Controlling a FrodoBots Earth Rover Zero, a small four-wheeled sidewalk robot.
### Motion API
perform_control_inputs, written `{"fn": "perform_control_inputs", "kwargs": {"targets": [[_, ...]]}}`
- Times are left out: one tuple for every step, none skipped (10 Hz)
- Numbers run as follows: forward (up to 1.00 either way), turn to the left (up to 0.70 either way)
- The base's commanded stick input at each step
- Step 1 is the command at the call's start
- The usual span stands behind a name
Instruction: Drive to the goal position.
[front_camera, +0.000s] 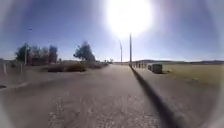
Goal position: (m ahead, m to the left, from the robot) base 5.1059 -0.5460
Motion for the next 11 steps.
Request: {"fn": "perform_control_inputs", "kwargs": {"targets": [[1.00,0.00],[1.00,0.00],[1.00,0.00],[1.00,0.00],[1.00,0.00],[0.00,0.00],[0.00,0.00],[0.00,0.00],[0.00,0.00],[0.35,0.00],[0.73,0.00]]}}
